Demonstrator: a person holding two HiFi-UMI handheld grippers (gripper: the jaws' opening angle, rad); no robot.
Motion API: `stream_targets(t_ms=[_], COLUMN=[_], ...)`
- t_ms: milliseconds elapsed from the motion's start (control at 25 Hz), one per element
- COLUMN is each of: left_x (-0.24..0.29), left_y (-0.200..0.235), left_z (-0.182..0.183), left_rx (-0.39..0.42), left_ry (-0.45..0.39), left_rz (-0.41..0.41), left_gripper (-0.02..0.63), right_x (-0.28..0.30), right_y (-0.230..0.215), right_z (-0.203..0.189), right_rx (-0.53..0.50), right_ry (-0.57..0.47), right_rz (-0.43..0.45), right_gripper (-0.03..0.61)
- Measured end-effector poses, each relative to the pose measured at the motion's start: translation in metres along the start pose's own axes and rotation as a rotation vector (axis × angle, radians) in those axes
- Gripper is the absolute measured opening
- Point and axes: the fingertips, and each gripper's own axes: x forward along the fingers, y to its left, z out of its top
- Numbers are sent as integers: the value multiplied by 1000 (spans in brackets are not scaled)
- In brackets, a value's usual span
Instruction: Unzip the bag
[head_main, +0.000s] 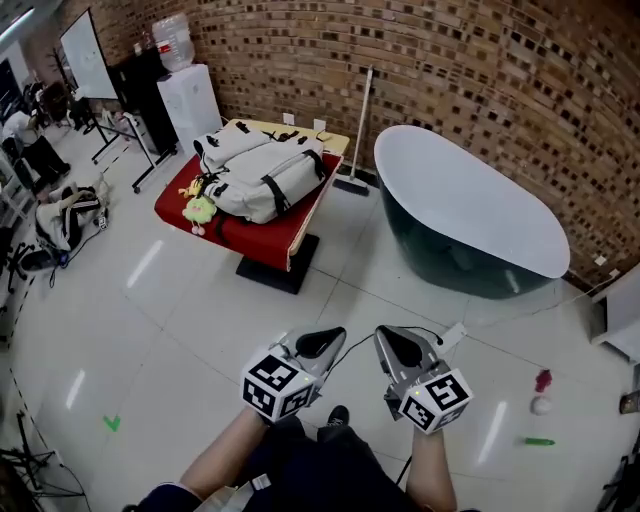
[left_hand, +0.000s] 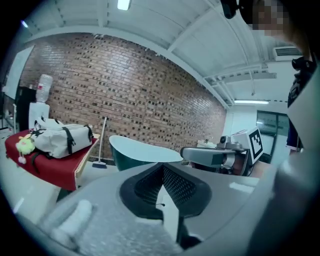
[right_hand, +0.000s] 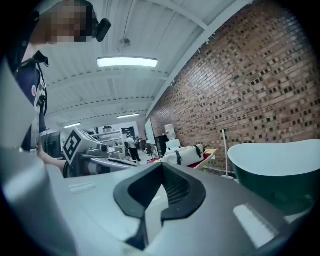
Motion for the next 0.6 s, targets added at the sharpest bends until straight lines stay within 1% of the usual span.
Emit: stream_targets(t_ms=[120, 200, 480, 600], left_x=[-17, -29, -70, -82], left_y=[23, 36, 80, 99], left_z=[-3, -6, -9, -2], left_rx=[-41, -61, -96, -97], left_ry=[-7, -14, -74, -109], left_rz=[124, 187, 336, 379], left_gripper=[2, 2, 2, 2], right_x=[24, 41, 88, 106], right_y=[12, 21, 60, 70], right_z=[0, -1, -7, -8], right_rx=[-11, -21, -52, -81], right_ry=[30, 46, 85, 117], right_rz=[133, 202, 359, 399], right_gripper=[-9, -9, -9, -9])
